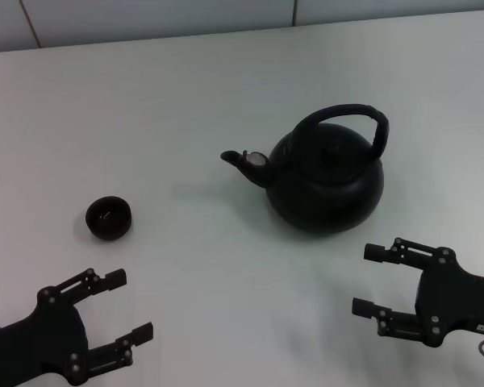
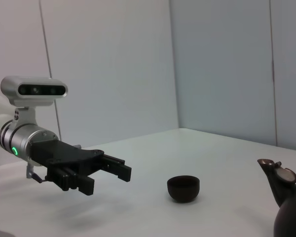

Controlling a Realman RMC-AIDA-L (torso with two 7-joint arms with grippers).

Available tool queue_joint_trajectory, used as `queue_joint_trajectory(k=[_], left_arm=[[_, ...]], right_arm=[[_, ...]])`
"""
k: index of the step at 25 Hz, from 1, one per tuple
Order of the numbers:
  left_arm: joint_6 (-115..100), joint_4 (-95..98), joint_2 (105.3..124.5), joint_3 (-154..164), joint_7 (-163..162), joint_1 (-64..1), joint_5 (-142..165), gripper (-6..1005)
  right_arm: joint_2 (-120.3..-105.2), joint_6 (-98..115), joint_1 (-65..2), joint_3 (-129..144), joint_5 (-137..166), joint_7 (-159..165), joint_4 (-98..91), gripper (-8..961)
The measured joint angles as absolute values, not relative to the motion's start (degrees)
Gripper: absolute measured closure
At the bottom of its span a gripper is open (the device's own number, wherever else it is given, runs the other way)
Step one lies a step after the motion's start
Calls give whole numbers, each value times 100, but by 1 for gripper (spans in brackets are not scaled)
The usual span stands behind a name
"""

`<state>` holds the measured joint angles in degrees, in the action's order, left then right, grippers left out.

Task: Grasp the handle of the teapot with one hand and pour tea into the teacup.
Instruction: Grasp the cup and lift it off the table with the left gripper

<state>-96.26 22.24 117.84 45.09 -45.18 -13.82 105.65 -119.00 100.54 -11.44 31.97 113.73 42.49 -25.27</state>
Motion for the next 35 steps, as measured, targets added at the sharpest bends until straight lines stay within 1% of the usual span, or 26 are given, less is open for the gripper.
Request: queue_joint_trajectory(k=[22, 31, 35], left_arm=[[-9687, 2170, 11816, 4474, -4518, -1415, 10507, 199], [-9284, 1692, 11853, 2676, -3981, -1489, 9697, 200], [-9261, 1541, 11854, 2533, -3669, -1505, 9694, 200]], right_arm=[[-11900, 10045, -1207, 3165, 11373, 4260, -2531, 214], [-11904, 10045, -1268, 3163, 11345, 4262, -2531, 214], [-11908, 10046, -1284, 3164, 11339, 4263, -2535, 214]])
